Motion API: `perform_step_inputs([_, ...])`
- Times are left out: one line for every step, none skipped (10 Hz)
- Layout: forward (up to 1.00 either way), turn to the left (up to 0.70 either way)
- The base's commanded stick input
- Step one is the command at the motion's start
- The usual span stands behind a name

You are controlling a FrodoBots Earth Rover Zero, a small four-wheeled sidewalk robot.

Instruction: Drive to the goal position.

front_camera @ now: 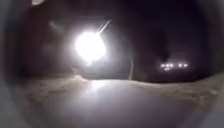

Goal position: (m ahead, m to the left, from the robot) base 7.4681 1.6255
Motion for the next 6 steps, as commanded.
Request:
perform_step_inputs([1.0,0.05])
perform_step_inputs([1.0,0.05])
perform_step_inputs([1.0,0.05])
perform_step_inputs([1.0,0.11])
perform_step_inputs([1.0,0.21])
perform_step_inputs([1.0,0.15])
